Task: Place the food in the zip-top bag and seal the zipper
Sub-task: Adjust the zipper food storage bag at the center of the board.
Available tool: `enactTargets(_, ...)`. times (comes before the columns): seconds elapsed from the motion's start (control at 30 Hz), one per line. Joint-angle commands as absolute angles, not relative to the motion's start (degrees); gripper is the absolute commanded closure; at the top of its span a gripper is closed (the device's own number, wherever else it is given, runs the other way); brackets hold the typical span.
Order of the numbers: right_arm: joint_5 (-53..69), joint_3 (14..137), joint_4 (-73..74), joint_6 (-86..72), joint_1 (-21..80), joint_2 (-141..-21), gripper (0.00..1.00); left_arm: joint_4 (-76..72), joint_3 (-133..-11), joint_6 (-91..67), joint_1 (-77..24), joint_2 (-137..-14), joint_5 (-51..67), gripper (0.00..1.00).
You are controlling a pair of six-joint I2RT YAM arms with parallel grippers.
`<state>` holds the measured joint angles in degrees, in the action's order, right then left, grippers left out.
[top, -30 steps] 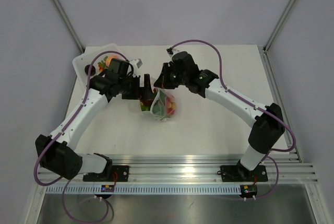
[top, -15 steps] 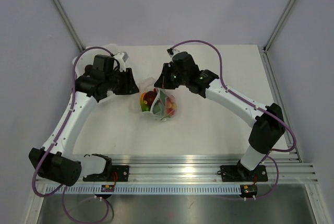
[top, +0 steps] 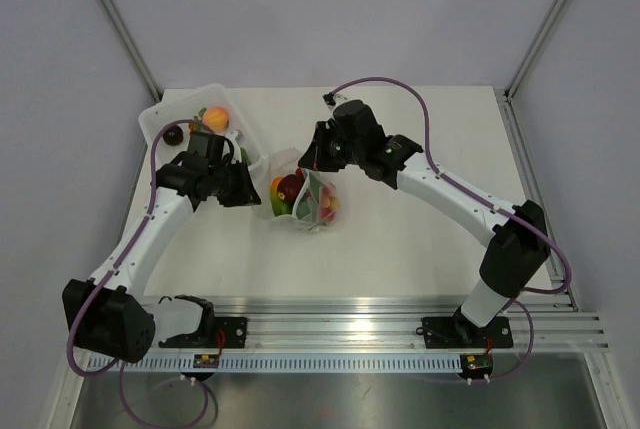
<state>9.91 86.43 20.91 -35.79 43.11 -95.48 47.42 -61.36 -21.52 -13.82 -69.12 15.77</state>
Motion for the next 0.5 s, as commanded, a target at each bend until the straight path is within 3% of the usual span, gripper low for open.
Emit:
enactTargets(0.0,7.1,88.1,20.8,-34.1,42.5,-92.1,0.96,41.0,-63.7,-23.2,-15.4,-69.8,19.7,0.88)
enactTargets(0.03,5.9,88.8,22.6,-33.0,42.2,-91.8,0.98,41.1,-67.1,-23.5,-15.6,-70.1,19.7,0.97)
enactTargets(0.07,2.5,89.0,22.8,-32.4,42.3,-91.1,0.98,41.3,-69.0,-23.8,-16.0,-70.3,19.7,1.0)
enactTargets(0.23,-5.3,89.3,23.1,-27.4,42.2,-83.7,0.97,37.3,-79.1,-27.6,-17.0,-70.1,26.0,1.0)
enactTargets(0.47,-8.8,85.6,25.4,-27.4,42.1,-86.0,0.98,33.8,-76.0,-30.1,-17.0,-77.2,29.2,1.0)
